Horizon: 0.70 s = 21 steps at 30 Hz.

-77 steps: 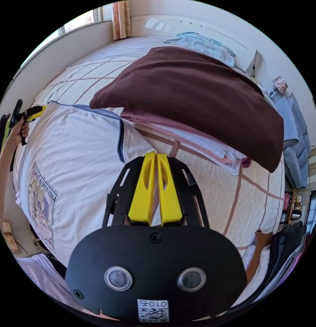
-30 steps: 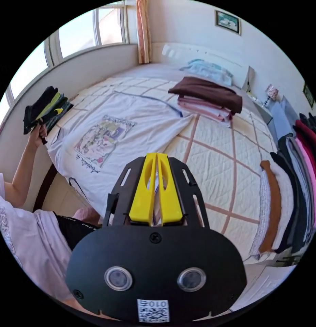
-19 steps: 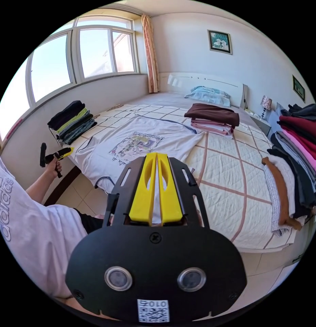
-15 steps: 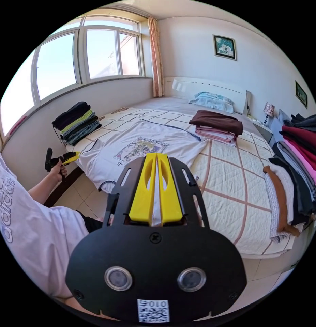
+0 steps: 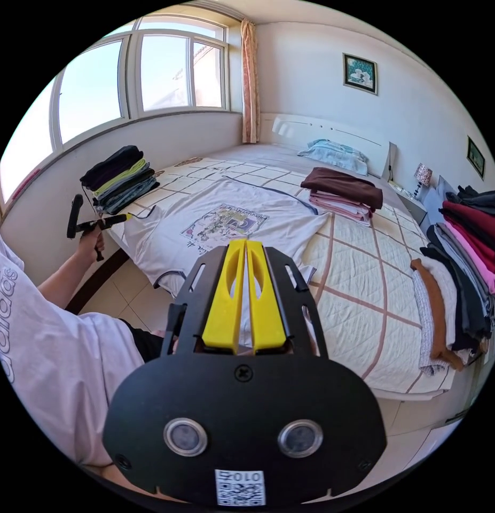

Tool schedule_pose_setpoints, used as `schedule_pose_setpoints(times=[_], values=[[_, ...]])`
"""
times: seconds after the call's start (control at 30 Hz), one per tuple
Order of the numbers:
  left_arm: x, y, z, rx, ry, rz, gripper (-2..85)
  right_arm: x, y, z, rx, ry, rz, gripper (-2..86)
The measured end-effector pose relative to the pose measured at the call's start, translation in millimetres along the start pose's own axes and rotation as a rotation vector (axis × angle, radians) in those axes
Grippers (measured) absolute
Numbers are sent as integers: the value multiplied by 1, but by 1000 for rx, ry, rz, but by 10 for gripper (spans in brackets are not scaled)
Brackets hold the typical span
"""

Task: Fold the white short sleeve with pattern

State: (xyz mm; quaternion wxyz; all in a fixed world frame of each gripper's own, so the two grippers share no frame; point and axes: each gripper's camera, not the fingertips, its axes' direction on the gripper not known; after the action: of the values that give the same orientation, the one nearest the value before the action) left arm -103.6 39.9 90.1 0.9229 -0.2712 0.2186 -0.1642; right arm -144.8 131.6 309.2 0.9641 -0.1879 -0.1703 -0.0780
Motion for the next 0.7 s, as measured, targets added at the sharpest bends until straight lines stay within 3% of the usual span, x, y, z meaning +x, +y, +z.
schedule_pose_setpoints(times=[0.1, 0.27, 0.37, 0.53, 0.6, 0.7], values=[[89, -6, 9, -2, -14, 270, 1, -5, -5, 5, -17, -8, -18, 22], [157, 15, 63, -107, -86, 412, 7, -16, -14, 15, -65, -7, -52, 23], [167, 23, 74, -120, -99, 430, 22, -21, -17, 20, -82, -6, -72, 23], [162, 50, 54, -87, 95, 416, 43, -27, -32, 48, -115, -107, -81, 25], [138, 81, 46, -73, 34, 308, 49, -34, -42, 61, -126, -141, -114, 24], [123, 116, 60, -139, -107, 312, 53, -52, -67, 94, -165, -196, -194, 24]])
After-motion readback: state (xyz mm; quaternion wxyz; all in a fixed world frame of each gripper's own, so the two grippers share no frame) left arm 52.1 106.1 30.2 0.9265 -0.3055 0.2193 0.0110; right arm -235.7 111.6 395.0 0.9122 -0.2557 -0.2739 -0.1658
